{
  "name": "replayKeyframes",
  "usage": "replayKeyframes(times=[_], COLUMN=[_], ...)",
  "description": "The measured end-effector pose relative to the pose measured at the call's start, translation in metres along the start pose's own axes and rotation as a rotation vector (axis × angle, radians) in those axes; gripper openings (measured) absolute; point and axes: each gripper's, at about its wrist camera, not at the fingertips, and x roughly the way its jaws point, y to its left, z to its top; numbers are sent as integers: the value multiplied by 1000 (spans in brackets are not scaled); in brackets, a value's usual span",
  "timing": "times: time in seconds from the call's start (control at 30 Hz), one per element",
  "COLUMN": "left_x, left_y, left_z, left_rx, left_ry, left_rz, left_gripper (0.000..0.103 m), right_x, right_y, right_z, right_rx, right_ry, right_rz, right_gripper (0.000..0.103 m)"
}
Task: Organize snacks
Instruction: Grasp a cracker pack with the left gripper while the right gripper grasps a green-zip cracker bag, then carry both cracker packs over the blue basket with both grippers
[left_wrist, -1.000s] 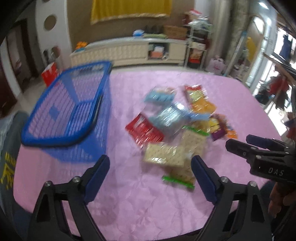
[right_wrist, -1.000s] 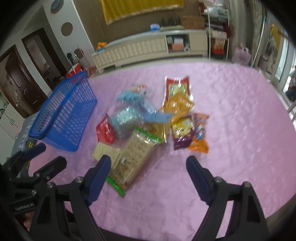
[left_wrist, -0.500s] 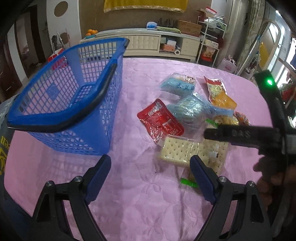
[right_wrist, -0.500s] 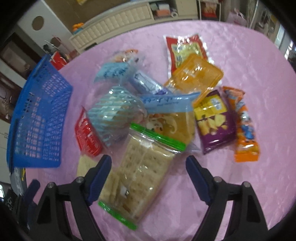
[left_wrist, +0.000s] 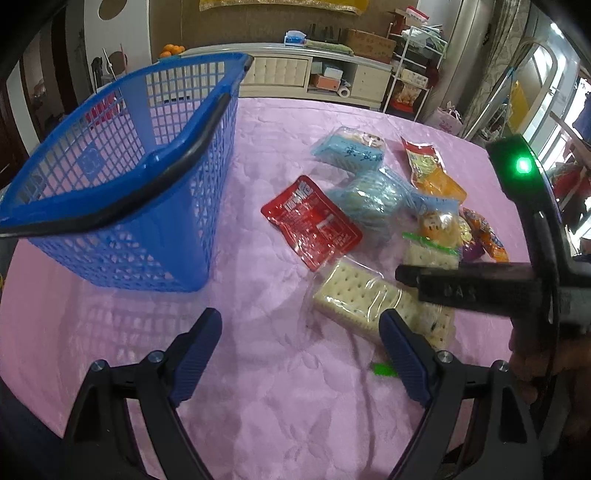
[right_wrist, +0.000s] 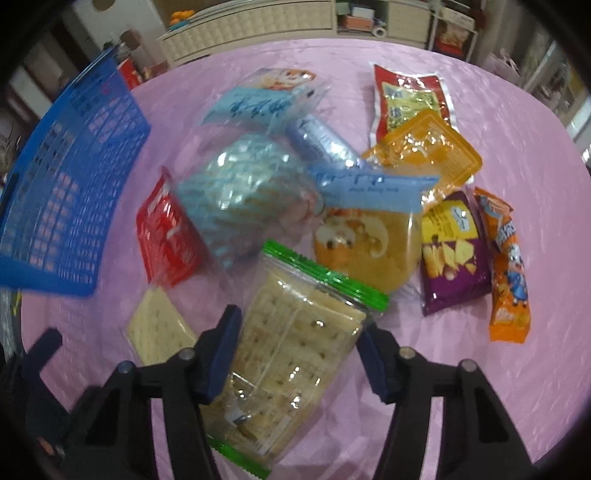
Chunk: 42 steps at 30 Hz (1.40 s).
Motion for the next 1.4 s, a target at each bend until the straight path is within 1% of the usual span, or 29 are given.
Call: replayKeyframes(times=[0.17,0.2,0.33,0.43,0.53,0.63,0.7,0.8,0.83,0.93,0.97,1.03,1.07,1.1,1.17,1.3,1.33,1.4], left_x=[-1,-2,4,10,19,32,43,58,63,70,72,74,74,73,71,66,62,52], left_y=[-6,-8,-23,-36,-39,-36,-32,-30,-30,-37,-39,-40,-43,-44,-45,-38,-35,-33], left_z=[-5,-6,-8,-7,-4,-3,-2,-1,-1,2,3,5,6,7,8,7,9,11], left_rx=[-21,-23,-28,-21,-23,-40,-64,-83,-80,-39,-30,-16,-7,4,27,29,28,34], left_ry=[23,28,72,84,105,142,167,197,206,209,209,201,191,186,186,191,187,165], left_rz=[2,0,-1,36,67,90,91,87,79,105,123,147,143,136,119,88,75,73], left_gripper=[86,86,86,86,86,86,86,86,86,86,85,77,69,55,48,46,46,46], right_x=[-24,-31,-53,-67,-67,-68,-64,-61,-61,-61,-61,-58,-57,-56,-55,-61,-63,-67], right_y=[-14,-20,-35,-45,-37,-39,-38,-40,-42,-45,-46,-46,-46,-46,-46,-42,-41,-40], right_z=[-24,-31,-38,-40,-36,-34,-34,-34,-34,-35,-35,-37,-37,-38,-39,-41,-42,-44], right_rx=[-4,0,-13,-38,-73,-105,-112,-100,-95,-78,-75,-72,-69,-62,-57,-42,-34,-17], right_ry=[-10,-26,-86,-116,-133,-146,-149,-149,-148,-152,-151,-146,-143,-136,-133,-165,-172,-182], right_rz=[20,30,25,23,16,8,2,15,17,3,0,-17,-20,-23,-25,-34,-31,-24], right_gripper=[63,63,63,63,63,63,63,63,63,63,63,63,63,63,63,63,63,63])
